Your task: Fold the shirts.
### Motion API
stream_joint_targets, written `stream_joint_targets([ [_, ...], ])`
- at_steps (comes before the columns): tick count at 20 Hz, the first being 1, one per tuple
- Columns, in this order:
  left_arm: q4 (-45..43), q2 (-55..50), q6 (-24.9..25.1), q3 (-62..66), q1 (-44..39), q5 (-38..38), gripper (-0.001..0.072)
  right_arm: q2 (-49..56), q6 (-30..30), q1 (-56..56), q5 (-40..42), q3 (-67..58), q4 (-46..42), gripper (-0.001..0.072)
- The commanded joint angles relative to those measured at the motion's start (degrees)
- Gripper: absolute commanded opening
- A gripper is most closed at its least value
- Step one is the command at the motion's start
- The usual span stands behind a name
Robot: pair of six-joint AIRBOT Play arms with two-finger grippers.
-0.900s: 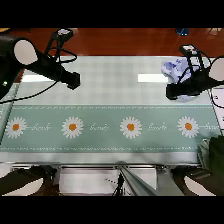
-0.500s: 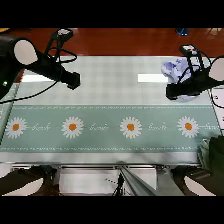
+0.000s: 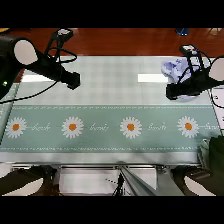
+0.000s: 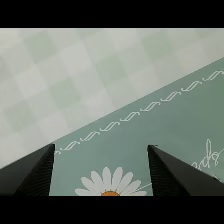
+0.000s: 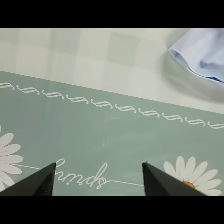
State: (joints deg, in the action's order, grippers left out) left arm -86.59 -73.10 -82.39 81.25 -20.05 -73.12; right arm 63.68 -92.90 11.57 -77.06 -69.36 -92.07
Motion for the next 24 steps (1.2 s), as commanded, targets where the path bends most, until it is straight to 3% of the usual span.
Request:
stream_joint_targets([
  [1, 0.0, 0.0, 0.0, 0.0, 0.0, 0.0, 0.0711, 0.0, -0.2, 0.0, 0.1, -0.1, 0.1, 0.0609],
  [5, 0.0, -0.8, 0.0, 0.0, 0.0, 2.3, 0.0711, 0.0, 0.2, 0.0, 7.6, -0.1, 0.0, 0.0609],
  [7, 0.0, -1.8, 0.0, 0.1, -0.1, 3.3, 0.0711, 0.0, -0.6, 0.0, 17.1, -0.1, -5.1, 0.0592],
  [10, 0.0, -2.4, 0.9, 0.1, -0.1, 3.5, 0.0711, 0.8, -15.8, -2.2, 32.3, -0.1, -25.6, 0.0592],
  [11, 0.0, -2.4, 0.9, 0.1, -0.1, 4.2, 0.0711, 1.7, -19.8, -4.8, 36.3, -0.1, -27.8, 0.0592],
  [14, 0.0, -2.4, 0.8, 0.1, -0.2, 5.3, 0.0711, 6.5, -26.9, -15.4, 43.1, -0.1, -22.6, 0.0593],
  [19, 0.0, -2.4, 0.6, 0.1, -0.3, 4.6, 0.0710, 18.1, -24.6, -27.2, 44.2, -0.1, -7.3, 0.0594],
  [24, 0.0, -2.4, 0.7, 0.1, -0.3, 3.4, 0.0710, 27.3, -21.5, -28.9, 49.2, -0.1, 1.0, 0.0594],
])
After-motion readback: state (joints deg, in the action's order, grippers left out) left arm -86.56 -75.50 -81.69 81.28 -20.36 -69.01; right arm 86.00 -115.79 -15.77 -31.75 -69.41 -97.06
